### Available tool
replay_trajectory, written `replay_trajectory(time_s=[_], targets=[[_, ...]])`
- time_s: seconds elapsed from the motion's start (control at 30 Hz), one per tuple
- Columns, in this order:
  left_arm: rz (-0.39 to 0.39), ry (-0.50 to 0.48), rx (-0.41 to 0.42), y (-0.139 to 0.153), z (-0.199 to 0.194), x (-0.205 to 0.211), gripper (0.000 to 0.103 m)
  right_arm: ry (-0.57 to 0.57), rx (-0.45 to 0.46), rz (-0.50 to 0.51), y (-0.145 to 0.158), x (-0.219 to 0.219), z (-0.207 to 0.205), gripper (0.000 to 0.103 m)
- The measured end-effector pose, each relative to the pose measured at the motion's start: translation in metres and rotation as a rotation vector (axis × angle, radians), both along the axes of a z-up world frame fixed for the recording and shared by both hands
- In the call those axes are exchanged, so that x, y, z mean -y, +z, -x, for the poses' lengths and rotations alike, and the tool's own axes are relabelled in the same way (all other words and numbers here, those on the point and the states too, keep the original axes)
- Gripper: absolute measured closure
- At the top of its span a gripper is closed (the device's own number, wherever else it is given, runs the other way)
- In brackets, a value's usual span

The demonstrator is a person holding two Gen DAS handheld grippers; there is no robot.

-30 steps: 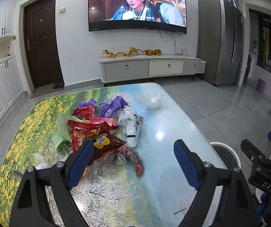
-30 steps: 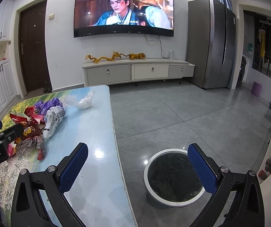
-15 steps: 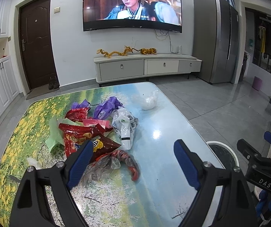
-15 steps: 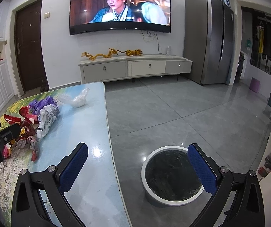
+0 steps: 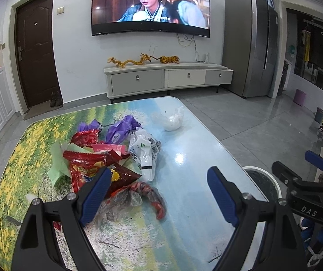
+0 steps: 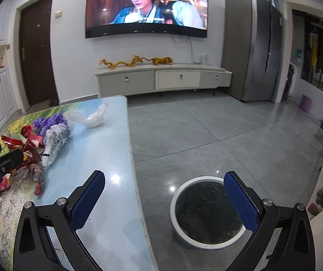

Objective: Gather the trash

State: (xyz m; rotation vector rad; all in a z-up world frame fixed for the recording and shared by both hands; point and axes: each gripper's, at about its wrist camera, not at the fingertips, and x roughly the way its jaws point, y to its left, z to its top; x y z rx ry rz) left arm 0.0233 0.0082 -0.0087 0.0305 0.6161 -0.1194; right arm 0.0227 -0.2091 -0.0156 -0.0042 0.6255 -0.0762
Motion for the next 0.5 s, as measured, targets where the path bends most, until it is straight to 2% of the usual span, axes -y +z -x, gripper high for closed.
replay_trajectory(time_s=[0.1, 0.23, 0.5], targets=[[-0.003, 0.003, 0.007, 0.002, -0.002, -0.013, 0.017, 0.033, -0.018, -0.007, 0.001, -0.008, -0.007, 0.0], [-0.02, 0.046, 0.008, 0.003, -0.006, -0.051, 0.017, 0.13, -0.06, -0.044, 0.0, -0.025, -0.016, 0.0], [-0.034, 0.191, -0.095, -0.027, -0.002, -0.156, 0.017, 0.408, -0.149, -0.164, -0.005, -0.083, -0.031, 0.005]])
